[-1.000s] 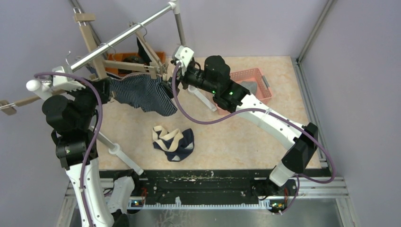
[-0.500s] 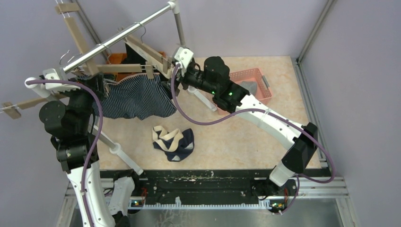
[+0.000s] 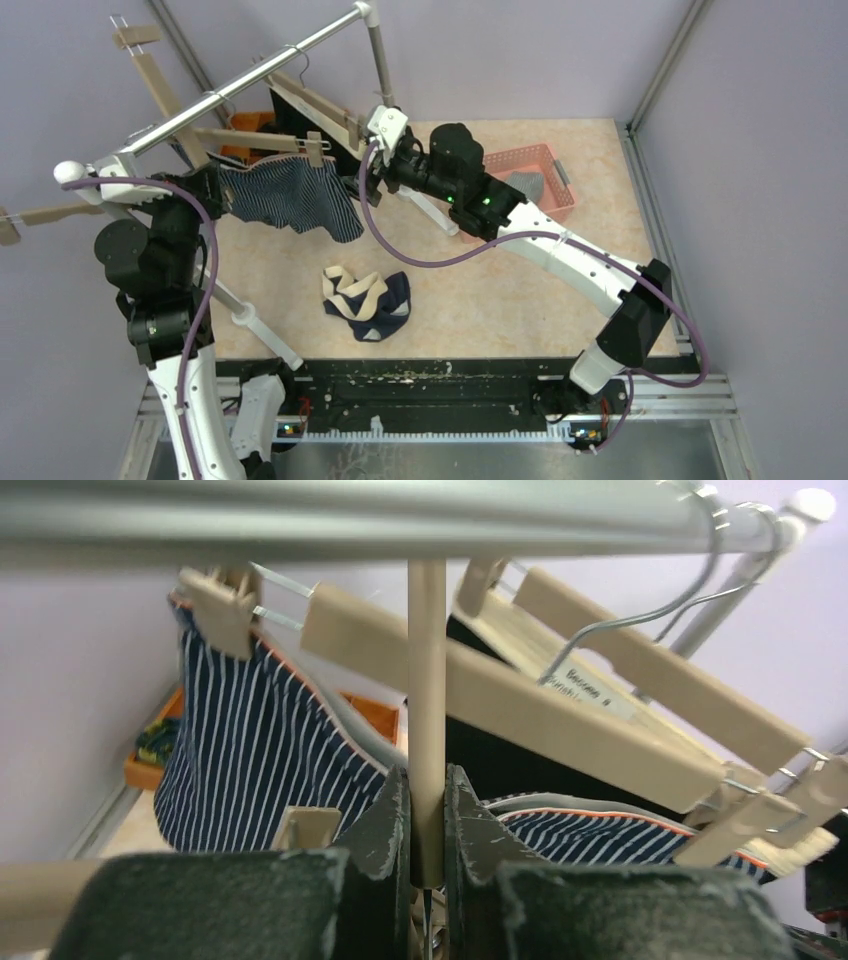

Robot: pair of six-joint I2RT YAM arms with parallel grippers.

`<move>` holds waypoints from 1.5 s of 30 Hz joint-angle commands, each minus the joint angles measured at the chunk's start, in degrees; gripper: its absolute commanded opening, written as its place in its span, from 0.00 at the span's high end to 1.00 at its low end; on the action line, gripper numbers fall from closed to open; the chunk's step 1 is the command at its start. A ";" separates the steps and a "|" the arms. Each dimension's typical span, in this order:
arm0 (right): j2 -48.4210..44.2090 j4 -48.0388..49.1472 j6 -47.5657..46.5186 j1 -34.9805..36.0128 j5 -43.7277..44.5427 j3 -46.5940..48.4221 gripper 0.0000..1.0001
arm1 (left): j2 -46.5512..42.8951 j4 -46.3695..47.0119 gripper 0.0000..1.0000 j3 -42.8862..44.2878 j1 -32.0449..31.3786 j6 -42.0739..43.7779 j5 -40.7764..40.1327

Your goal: Remove the underwear clipped to the hanger

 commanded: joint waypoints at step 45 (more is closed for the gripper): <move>-4.06 2.02 1.50 0.48 -2.09 -0.66 0.14 | -9.44 1.53 0.99 -9.02 0.24 -2.24 8.98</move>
